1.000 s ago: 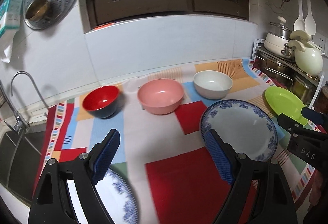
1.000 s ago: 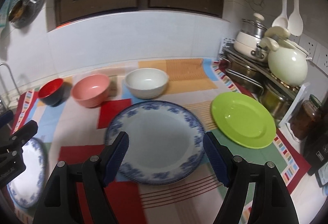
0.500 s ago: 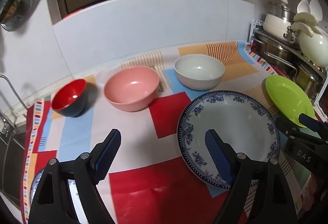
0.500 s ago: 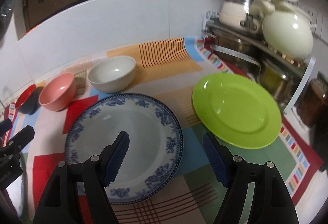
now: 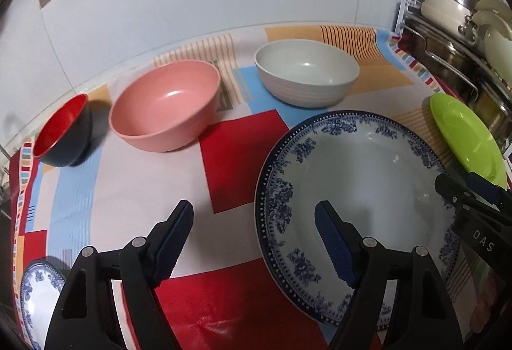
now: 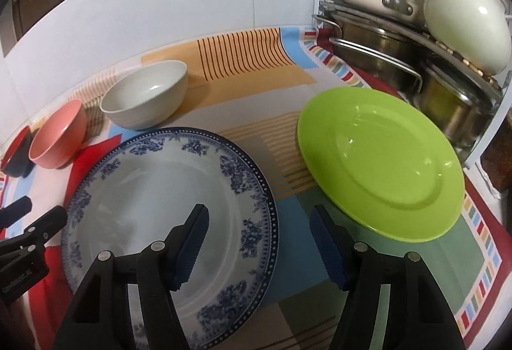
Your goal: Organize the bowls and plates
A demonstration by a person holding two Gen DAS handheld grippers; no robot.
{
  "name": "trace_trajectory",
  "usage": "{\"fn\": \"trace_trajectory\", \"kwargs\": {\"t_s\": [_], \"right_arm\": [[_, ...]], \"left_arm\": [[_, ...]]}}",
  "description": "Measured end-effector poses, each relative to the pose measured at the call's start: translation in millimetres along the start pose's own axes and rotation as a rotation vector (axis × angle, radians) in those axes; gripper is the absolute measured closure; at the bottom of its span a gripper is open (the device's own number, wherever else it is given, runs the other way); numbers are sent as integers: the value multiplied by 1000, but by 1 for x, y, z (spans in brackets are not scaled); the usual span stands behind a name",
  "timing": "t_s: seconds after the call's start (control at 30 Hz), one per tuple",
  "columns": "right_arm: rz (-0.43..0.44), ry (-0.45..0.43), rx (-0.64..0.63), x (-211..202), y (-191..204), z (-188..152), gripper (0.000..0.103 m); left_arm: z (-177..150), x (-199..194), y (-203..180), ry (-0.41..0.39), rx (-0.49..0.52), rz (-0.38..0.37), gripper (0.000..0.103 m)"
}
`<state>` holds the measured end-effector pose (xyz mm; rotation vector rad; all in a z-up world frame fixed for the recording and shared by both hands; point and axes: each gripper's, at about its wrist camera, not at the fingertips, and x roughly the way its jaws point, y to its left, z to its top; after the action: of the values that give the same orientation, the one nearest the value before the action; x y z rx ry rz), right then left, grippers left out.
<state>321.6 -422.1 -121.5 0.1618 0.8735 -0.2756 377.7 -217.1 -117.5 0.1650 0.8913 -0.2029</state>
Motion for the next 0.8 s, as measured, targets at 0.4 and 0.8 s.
{"fn": "trace_trajectory", "kwargs": {"t_s": [0.4, 0.8], "right_arm": [[25, 52, 9, 21, -4, 1, 49], [41, 64, -15, 26, -2, 5, 58]], "left_arm": [[3, 26, -10, 55, -2, -65, 41], [4, 33, -12, 69, 1, -95, 59]]}}
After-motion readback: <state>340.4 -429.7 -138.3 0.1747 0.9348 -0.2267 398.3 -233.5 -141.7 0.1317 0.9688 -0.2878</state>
